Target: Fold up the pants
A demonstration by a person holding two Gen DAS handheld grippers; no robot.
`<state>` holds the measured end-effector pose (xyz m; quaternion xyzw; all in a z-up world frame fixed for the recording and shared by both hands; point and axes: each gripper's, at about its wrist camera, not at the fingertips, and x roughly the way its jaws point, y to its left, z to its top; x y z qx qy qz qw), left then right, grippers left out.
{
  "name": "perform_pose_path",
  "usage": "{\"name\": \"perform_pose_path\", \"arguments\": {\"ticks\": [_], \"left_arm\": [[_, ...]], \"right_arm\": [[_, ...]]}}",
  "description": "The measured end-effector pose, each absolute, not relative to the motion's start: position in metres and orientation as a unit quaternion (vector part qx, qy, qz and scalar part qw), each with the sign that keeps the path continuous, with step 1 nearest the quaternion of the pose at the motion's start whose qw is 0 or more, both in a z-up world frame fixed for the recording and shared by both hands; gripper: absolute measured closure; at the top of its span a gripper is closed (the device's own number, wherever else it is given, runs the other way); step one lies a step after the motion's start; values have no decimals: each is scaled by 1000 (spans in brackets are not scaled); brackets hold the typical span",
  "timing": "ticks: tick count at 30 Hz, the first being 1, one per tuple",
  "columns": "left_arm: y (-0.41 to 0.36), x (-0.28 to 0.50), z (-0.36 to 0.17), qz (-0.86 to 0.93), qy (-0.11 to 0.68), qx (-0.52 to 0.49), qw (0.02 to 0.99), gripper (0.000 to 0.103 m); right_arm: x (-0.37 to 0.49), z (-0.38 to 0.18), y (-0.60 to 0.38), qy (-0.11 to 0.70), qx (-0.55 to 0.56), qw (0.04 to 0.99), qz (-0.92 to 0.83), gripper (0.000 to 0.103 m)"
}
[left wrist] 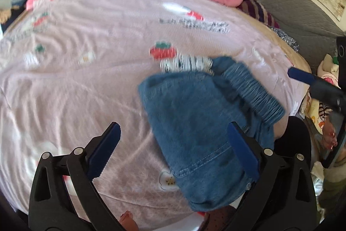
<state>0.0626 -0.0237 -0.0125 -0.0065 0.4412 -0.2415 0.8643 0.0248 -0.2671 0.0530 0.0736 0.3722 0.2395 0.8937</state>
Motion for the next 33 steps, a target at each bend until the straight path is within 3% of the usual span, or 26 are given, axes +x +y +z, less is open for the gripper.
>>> {"name": "perform_pose_path", "arguments": {"ticks": [12,22,28,31,32,33], "left_arm": [[-39,69,-39,-238,468,-17,851,10],[-38,79,-50,-267,484,-62,831,10],[-38,87,-51,-279,495,-76,819,10],[-40,89,-51,-281,501,-79,815,10],[-41,90,-51,-282,503,-81,813,13],[-41,90,-49,-284,502,-86,813,29]], "right_arm": [[68,-18,-263,462,78,866,175,5],[73,-32,-282,458,156,846,225,6],[77,-35,-284,461,194,828,253,30],[76,-35,-286,459,210,821,265,51],[74,-33,-285,454,206,825,268,58],[72,-31,-284,448,197,830,268,63]]}}
